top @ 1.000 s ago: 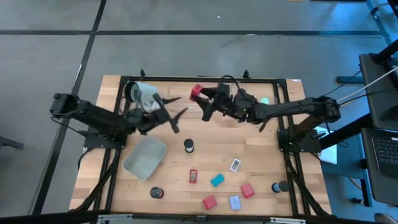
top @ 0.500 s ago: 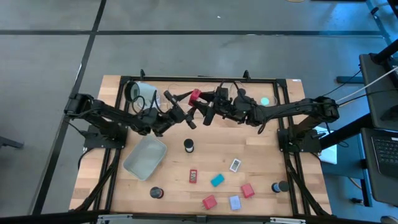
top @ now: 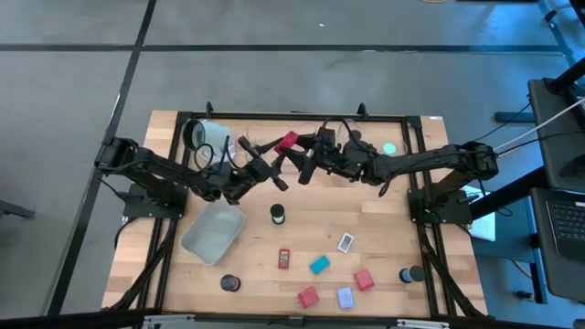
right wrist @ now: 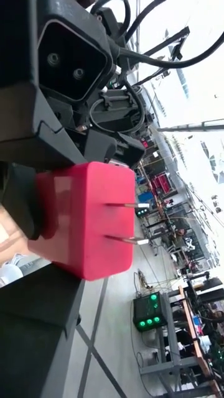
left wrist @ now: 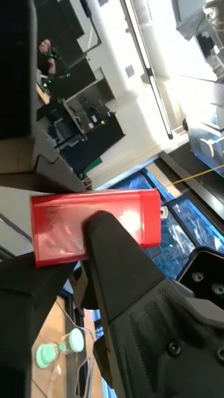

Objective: Pick & Place Office items
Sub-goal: Put the top right red charger adapter into the left transparent bin

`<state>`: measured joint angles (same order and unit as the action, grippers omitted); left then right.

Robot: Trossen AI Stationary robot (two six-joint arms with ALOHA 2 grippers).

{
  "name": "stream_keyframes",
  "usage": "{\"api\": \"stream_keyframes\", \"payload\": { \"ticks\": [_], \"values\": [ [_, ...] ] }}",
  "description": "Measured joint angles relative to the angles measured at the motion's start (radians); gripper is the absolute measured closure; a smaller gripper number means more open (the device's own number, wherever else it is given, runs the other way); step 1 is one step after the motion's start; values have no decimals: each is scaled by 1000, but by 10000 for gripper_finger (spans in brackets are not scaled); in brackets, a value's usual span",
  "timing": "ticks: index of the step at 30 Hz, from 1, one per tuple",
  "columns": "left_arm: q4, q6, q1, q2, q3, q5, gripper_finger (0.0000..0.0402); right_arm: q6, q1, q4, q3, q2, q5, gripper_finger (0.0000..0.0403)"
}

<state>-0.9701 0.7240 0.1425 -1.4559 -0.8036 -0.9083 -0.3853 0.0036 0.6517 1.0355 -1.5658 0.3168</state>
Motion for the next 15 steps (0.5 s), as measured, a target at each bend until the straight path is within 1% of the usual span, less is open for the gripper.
{"api": "stream_keyframes", "payload": {
  "ticks": [8, 11, 15],
  "values": [
    [5, -2, 0, 0, 0, -7, 282, 2, 0, -18, 0, 0, -4, 162],
    [1, -12, 0, 0, 0, -3, 282, 6, 0, -36, 0, 1, -38, 144],
    [0, -12, 2, 1, 0, -3, 281, -16, -1, -33, 0, 2, -87, 109]
  ]
}}
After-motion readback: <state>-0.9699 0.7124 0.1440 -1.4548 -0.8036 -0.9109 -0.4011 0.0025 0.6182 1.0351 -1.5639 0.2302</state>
